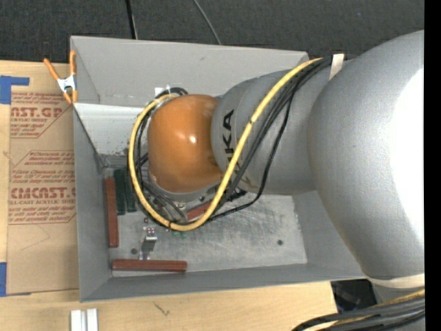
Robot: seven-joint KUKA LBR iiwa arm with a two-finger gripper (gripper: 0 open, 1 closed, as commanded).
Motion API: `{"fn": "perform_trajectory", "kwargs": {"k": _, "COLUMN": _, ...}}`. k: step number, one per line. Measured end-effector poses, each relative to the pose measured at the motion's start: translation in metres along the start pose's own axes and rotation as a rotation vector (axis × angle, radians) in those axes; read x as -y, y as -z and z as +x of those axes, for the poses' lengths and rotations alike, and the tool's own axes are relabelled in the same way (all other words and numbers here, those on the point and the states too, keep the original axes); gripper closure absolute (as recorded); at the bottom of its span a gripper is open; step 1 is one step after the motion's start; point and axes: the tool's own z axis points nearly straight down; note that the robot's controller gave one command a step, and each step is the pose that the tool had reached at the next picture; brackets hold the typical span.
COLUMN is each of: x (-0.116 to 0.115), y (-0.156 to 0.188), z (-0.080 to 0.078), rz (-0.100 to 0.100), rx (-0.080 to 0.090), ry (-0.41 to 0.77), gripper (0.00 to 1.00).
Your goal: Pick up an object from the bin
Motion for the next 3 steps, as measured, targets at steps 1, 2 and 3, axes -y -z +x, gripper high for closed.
{"fn": "perform_trajectory", "kwargs": {"k": 1, "x": 0.001, "y": 0.004, "z": -0.002, "rz": -0.002, "rx": 0.007, "ry": -0.003, "gripper": 0.0}}
{"fn": "perform_trajectory", "kwargs": {"k": 2, "x": -0.007, "y": -0.064, "z": 0.013, "rz": 0.0, "rx": 0.01, "ry": 0.454, "gripper": 0.0}}
{"fn": "perform_trajectory", "kwargs": {"k": 3, "x": 0.008, "y": -0.033, "z": 0.021, "rz": 0.0, "rx": 0.005, "ry": 0.452, "gripper": 0.0}}
